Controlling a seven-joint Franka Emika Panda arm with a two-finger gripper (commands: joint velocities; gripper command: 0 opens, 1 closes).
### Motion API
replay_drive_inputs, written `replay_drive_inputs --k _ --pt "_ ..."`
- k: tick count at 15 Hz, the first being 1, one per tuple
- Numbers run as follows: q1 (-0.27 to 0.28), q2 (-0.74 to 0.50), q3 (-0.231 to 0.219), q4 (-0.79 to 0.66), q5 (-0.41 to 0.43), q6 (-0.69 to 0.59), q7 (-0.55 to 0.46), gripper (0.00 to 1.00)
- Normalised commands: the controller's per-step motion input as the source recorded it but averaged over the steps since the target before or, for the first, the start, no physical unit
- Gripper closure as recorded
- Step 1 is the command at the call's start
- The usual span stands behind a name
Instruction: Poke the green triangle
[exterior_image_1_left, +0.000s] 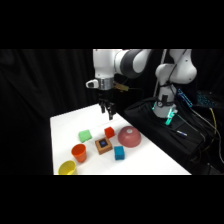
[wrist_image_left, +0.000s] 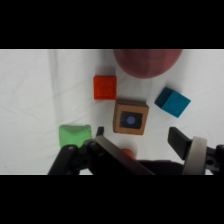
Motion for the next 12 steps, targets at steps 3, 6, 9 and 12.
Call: replay_drive_inputs --k 3,6,9,12 --pt "-0.127 0.30 -0.078 0.47 -0.026 -0.10 -0.20 0.00" --pt "-0.112 0.36 -0.053 0.55 -0.042 -0.15 -0.14 0.00" --pt "-0.107 0.35 -0.010 0.56 0.025 -0.19 -0.17 0.25" --pt "-0.095 0.31 0.015 0.50 0.046 -0.16 -0.17 0.49"
